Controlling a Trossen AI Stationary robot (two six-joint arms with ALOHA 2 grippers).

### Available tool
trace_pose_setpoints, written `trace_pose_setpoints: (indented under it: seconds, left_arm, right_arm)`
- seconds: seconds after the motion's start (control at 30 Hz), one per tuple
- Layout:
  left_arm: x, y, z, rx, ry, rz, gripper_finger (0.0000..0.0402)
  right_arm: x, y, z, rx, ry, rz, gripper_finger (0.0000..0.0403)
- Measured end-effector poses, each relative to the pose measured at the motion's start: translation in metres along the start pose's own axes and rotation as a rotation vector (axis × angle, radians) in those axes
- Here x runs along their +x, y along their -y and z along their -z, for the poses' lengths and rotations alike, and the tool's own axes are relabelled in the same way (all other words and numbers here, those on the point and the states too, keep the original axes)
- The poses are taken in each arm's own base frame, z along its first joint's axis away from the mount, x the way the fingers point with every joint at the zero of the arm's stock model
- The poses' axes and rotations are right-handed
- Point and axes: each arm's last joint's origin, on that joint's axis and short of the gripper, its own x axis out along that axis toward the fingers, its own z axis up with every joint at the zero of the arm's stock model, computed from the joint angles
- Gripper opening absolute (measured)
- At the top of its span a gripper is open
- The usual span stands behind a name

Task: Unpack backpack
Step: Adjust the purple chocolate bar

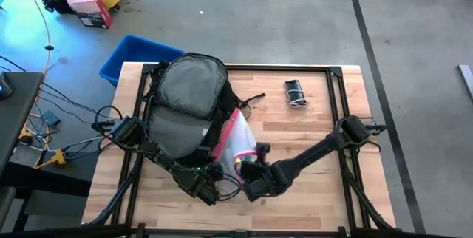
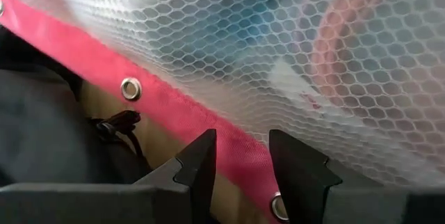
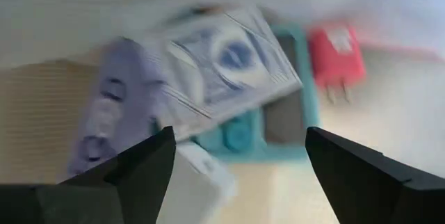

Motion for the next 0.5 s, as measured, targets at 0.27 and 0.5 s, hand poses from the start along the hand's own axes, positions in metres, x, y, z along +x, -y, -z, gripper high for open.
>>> trace_pose_setpoints:
  seconds: [0.27, 0.5]
  left_arm:
    - [0.000, 0.001, 0.000, -0.001, -0.008, 0.014, 0.0117]
    - [0.000, 0.001, 0.000, -0.009, -0.009, 0.022, 0.0117]
  right_arm:
    - [-0.005, -0.016, -0.010, 0.021, 0.024, -0.336, 0.0307]
    - [-0.016, -0.033, -0.014, 0.031, 0.053, -0.570, 0.0307]
